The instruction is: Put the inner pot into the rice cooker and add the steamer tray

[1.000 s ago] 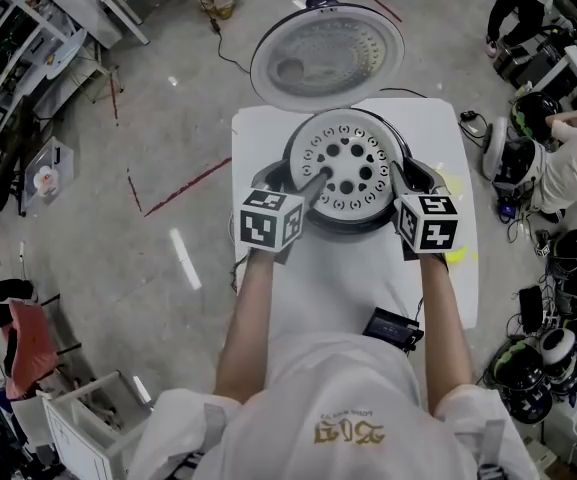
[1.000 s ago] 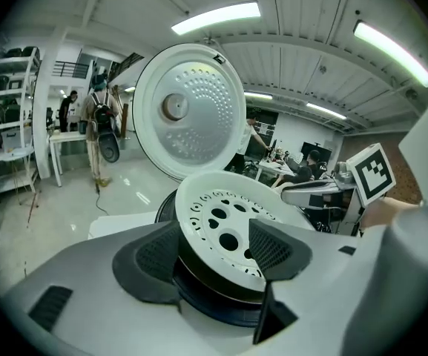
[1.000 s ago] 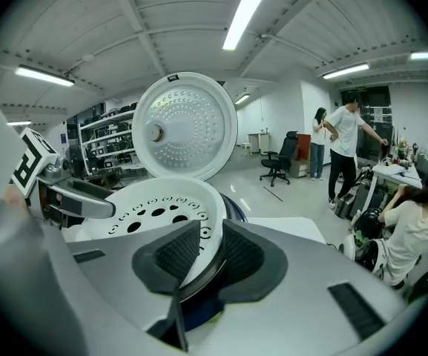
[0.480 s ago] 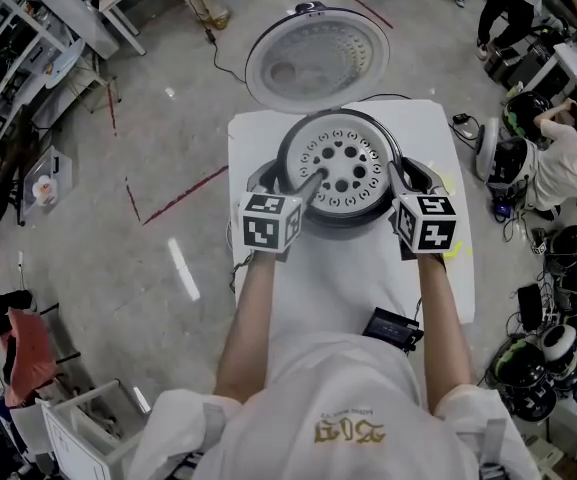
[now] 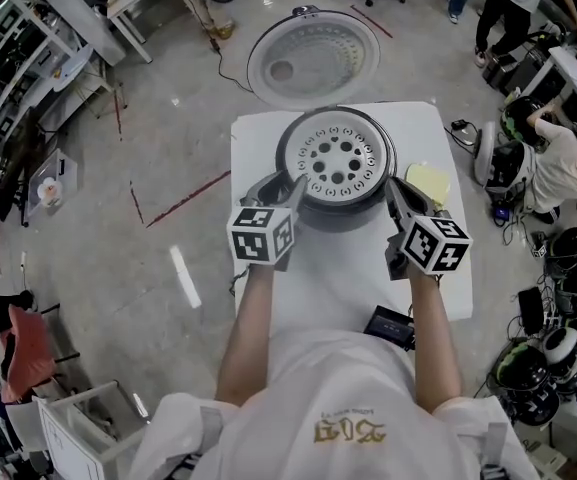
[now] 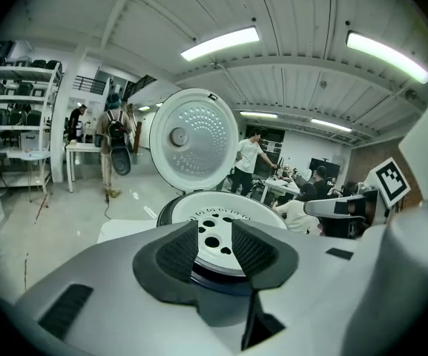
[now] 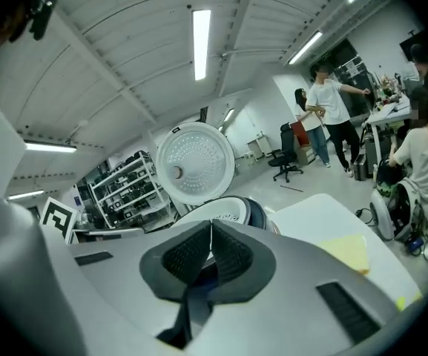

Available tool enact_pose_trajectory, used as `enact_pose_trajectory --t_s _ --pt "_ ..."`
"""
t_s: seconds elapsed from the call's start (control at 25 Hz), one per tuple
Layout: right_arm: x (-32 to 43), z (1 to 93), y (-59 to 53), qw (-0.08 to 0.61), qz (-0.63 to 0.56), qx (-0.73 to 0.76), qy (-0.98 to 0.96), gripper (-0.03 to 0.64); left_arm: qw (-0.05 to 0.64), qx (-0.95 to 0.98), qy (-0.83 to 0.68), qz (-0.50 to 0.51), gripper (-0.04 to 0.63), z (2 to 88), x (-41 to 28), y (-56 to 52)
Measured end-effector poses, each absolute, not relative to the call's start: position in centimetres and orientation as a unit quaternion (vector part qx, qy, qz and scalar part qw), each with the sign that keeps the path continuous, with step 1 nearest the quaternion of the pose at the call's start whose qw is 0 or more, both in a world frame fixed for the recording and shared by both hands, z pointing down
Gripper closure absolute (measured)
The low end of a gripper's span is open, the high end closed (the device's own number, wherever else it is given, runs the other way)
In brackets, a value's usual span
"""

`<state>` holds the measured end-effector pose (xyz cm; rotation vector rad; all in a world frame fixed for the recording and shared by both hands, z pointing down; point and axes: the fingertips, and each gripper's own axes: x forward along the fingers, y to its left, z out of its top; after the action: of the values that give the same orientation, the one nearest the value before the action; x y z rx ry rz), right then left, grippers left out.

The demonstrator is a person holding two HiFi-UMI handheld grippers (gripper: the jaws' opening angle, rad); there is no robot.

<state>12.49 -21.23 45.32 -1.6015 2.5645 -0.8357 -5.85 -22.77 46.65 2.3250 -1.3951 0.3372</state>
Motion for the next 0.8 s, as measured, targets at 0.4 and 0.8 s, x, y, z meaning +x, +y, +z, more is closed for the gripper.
enact_pose_trajectory --t_s 0.4,0.8 --pt "13.2 44.4 -16.6 -0.014 -0.217 -0.501 0.838 0.604 0.196 0.828 -0.517 0.092 0.568 45.6 -5.3 -17.2" --pt "12.3 44.4 -14.5 -0.047 -0.177 -0.505 0.843 0.604 0.212 0.824 -0.52 0.07 0.58 46.0 -5.8 -14.2"
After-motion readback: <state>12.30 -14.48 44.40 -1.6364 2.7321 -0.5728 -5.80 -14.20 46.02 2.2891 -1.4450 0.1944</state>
